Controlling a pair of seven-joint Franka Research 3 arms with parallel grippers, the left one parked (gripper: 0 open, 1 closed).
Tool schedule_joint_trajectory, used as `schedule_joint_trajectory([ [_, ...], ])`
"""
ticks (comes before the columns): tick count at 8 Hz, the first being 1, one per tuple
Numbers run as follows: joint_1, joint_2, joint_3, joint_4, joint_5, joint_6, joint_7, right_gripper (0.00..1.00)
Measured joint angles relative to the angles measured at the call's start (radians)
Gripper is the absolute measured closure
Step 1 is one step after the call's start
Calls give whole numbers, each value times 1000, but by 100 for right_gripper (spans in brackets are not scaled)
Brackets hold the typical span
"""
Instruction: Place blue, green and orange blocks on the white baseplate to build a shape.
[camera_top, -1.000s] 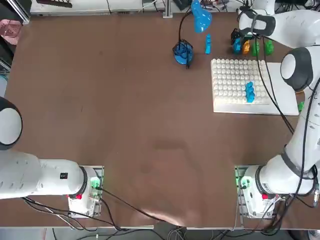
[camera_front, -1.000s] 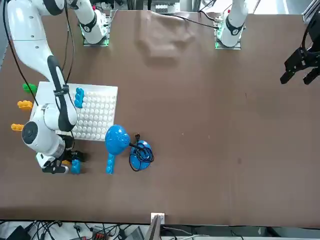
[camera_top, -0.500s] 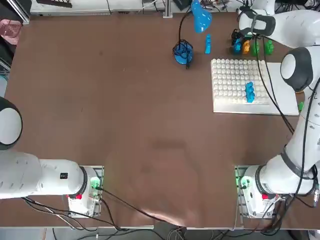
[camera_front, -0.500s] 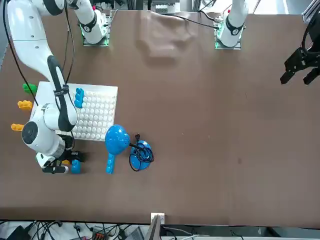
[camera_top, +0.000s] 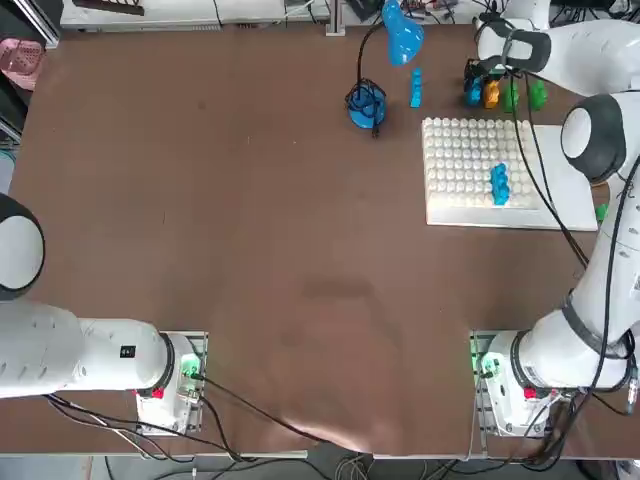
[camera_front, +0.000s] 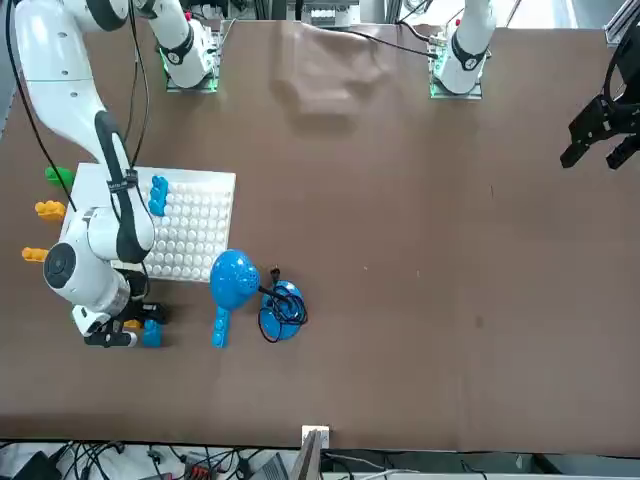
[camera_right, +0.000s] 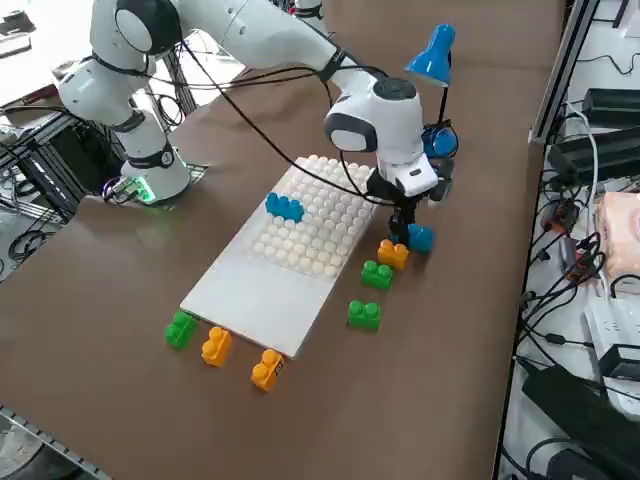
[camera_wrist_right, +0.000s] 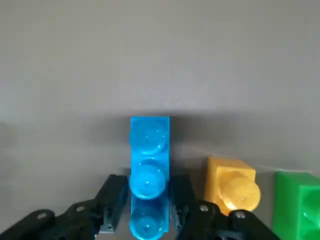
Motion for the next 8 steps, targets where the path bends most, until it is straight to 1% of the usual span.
schedule_joint_trajectory([
  [5, 0, 0, 0, 0, 0, -1, 0, 57],
  [6, 0, 0, 0, 2, 0, -2, 0, 62],
  [8, 0, 0, 0, 5, 0, -3, 0, 62],
])
